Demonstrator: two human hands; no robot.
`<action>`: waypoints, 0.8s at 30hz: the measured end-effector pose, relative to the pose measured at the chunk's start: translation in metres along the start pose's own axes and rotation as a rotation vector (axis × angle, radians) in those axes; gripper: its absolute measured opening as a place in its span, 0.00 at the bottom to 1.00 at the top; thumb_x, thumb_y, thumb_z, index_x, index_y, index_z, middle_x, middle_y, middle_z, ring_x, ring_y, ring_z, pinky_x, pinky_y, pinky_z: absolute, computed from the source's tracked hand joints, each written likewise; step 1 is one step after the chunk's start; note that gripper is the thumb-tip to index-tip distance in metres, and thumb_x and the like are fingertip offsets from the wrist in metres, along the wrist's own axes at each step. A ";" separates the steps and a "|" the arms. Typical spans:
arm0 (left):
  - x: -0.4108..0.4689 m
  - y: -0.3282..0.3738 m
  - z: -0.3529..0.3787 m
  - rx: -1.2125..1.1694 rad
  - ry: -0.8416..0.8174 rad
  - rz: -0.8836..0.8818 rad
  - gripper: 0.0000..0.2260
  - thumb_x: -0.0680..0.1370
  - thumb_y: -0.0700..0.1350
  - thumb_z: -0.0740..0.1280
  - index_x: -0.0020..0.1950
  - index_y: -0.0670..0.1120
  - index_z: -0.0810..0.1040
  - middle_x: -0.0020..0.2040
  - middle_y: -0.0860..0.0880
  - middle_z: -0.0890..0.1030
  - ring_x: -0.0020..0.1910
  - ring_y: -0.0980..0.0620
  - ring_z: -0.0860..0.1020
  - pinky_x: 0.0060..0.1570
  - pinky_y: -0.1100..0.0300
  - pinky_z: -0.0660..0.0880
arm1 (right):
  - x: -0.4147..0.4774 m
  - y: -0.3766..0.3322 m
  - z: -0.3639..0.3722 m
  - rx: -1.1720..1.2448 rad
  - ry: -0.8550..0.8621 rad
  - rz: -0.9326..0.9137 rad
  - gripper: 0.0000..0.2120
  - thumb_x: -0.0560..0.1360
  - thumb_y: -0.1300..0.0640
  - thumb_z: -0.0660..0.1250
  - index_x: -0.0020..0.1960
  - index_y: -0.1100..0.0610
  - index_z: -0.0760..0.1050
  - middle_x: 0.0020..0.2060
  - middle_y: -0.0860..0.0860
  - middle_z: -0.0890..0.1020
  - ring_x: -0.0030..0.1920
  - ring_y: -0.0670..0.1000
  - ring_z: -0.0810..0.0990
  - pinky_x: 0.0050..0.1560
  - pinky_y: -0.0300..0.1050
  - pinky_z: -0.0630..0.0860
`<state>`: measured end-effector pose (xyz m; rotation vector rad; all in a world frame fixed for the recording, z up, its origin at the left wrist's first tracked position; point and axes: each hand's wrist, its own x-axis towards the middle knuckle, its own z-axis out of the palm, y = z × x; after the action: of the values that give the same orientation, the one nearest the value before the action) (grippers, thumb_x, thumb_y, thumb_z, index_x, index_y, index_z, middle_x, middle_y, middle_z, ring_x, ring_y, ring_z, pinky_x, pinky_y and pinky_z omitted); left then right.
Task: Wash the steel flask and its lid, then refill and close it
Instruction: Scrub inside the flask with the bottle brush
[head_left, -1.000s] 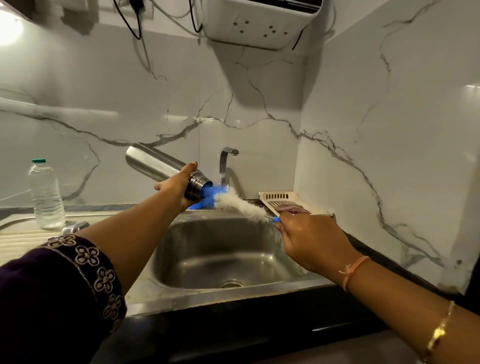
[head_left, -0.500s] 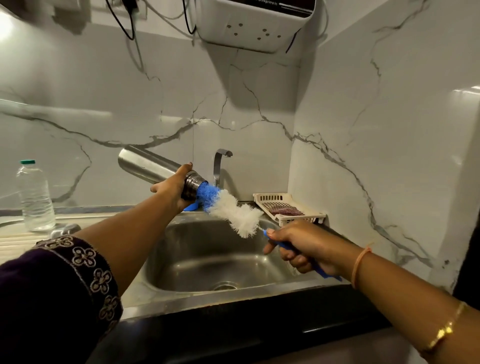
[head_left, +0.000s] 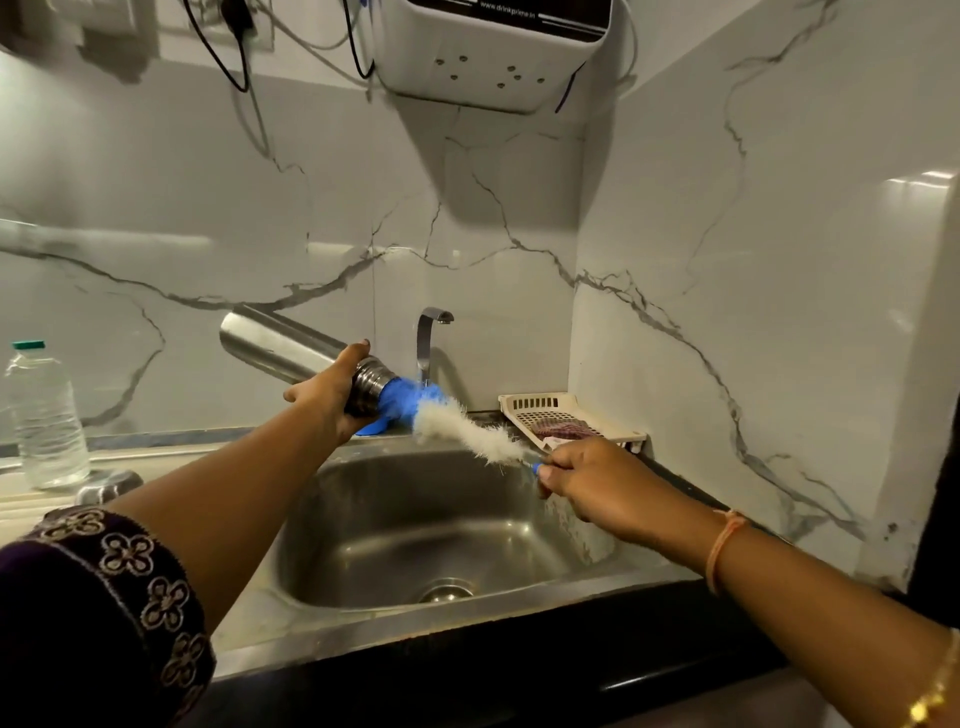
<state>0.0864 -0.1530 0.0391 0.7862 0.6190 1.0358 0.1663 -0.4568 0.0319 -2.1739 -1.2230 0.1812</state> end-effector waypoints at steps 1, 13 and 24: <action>-0.011 0.001 0.003 -0.006 0.006 0.013 0.43 0.61 0.48 0.81 0.69 0.47 0.61 0.58 0.39 0.77 0.41 0.40 0.83 0.31 0.41 0.79 | -0.001 -0.001 -0.005 0.138 -0.061 0.082 0.14 0.81 0.53 0.57 0.47 0.60 0.78 0.26 0.50 0.69 0.24 0.46 0.64 0.26 0.38 0.61; -0.028 0.015 -0.010 0.090 0.077 0.197 0.42 0.69 0.45 0.76 0.72 0.51 0.50 0.55 0.44 0.71 0.45 0.46 0.79 0.50 0.43 0.79 | -0.024 0.030 -0.019 0.464 -0.271 0.449 0.14 0.81 0.53 0.56 0.47 0.59 0.77 0.21 0.47 0.64 0.18 0.43 0.56 0.18 0.33 0.53; -0.065 -0.044 -0.046 0.647 -0.050 0.437 0.41 0.72 0.41 0.74 0.73 0.48 0.47 0.59 0.48 0.67 0.52 0.51 0.71 0.47 0.62 0.70 | 0.001 0.032 0.013 -0.474 0.141 0.017 0.12 0.78 0.49 0.56 0.37 0.50 0.66 0.35 0.49 0.73 0.38 0.53 0.76 0.40 0.44 0.72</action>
<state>0.0483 -0.2132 -0.0180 1.5606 0.7707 1.2168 0.1847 -0.4619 0.0028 -2.5445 -1.2615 -0.2804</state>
